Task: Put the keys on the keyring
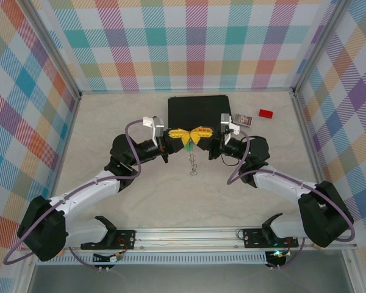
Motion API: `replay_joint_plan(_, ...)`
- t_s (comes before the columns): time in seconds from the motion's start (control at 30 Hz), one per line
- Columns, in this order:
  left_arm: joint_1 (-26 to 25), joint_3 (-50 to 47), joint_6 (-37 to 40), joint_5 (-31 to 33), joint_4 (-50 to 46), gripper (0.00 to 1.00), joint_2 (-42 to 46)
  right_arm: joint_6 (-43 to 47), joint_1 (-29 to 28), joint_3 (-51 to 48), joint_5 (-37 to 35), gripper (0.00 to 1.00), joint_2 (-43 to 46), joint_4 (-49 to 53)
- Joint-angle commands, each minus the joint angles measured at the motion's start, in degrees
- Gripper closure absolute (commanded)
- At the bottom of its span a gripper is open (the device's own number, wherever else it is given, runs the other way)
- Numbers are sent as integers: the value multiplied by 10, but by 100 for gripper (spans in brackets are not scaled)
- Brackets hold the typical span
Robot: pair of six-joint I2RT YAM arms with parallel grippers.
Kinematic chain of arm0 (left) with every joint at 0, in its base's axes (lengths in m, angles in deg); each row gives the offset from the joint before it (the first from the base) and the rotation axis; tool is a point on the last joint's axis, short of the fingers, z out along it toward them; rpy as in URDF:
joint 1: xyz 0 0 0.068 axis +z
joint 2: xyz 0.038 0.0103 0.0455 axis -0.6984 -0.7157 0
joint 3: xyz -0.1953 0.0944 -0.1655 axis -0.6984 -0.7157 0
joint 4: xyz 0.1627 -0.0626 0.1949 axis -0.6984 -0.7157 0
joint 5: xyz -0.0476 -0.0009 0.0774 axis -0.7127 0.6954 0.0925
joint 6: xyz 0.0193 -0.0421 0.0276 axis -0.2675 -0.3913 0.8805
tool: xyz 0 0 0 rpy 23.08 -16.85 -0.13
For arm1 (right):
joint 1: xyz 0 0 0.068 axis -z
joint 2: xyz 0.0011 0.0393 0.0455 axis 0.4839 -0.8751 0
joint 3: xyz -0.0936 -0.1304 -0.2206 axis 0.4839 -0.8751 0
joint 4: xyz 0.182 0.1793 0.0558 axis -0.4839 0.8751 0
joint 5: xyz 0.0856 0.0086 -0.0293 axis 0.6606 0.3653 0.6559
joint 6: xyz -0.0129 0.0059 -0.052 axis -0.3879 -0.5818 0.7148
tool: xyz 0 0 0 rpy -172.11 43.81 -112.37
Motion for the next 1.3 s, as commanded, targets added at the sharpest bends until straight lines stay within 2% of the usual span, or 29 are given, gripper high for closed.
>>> replay_joint_plan(0.0,-1,23,28,-4,-26,100,17,29,-3,10,-15,84,19,35)
replay_joint_plan(0.13,1,35,82,4,-98,100,34,86,-2,3,-45,77,61,141)
replay_joint_plan(0.2,1,42,107,10,-134,100,38,116,-1,-1,-71,67,86,199)
replay_joint_plan(0.33,3,52,155,11,-188,100,41,180,1,3,-95,67,143,327)
replay_joint_plan(0.47,4,64,200,11,-248,100,34,243,1,54,-91,66,181,544)
replay_joint_plan(0.63,3,71,235,-11,-281,100,21,296,1,92,-79,64,209,692)
replay_joint_plan(0.77,3,68,258,-30,-289,100,11,351,0,146,-76,66,191,810)
replay_joint_plan(0.9,3,55,273,-54,-282,100,7,379,-1,191,-68,69,160,886)
replay_joint_plan(1.1,3,51,296,-69,-319,100,6,440,-12,243,-49,71,115,967)
replay_joint_plan(1.27,3,45,306,-82,-333,100,11,491,-40,271,-56,72,89,1009)
